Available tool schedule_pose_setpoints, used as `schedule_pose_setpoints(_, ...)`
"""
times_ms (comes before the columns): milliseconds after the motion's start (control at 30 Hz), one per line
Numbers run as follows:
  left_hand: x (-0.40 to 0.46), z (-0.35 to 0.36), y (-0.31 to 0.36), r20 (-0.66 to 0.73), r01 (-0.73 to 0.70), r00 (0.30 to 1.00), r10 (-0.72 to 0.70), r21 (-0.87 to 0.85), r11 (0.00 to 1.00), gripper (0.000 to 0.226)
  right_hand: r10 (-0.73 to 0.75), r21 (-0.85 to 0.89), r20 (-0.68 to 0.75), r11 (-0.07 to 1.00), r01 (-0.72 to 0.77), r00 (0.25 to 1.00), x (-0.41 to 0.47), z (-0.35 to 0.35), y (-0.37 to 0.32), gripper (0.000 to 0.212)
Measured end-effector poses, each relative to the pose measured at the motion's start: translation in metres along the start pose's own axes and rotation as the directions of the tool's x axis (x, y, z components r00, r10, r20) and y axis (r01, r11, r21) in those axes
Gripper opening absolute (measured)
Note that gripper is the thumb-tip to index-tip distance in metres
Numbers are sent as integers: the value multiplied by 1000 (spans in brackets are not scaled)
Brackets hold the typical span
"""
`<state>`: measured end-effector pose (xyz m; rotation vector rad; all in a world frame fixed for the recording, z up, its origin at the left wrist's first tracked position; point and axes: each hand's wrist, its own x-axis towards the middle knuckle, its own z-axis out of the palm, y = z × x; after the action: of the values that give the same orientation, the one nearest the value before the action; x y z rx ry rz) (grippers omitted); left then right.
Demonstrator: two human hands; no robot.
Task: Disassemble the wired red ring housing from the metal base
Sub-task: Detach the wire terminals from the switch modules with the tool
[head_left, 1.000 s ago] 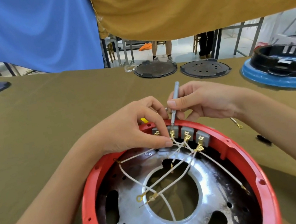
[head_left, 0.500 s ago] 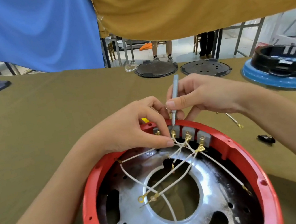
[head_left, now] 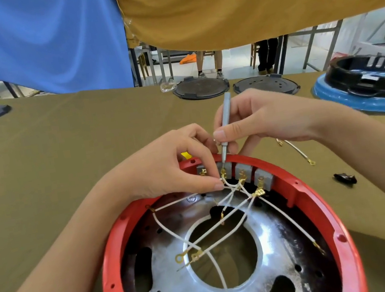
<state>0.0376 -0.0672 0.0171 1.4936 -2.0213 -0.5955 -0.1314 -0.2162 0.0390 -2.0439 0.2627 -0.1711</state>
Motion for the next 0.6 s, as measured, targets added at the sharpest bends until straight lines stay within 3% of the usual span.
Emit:
schedule_pose_setpoints(200, 0, 0, 1, -8, -4, 1000, 4, 0, 1000, 6, -55, -119, -10, 991, 54, 998, -2, 4, -11, 22)
schedule_pose_setpoints(367, 0, 1, 1, -4, 1, 1000, -1, 20, 1000, 7, 47, 109, 31, 993, -51, 998, 3, 2, 6, 15)
schedule_pose_setpoints(600, 0, 1, 2, 3, 8, 1000, -8, 17, 1000, 6, 98, 224, 126, 967, -125, 987, 7, 3, 15, 17)
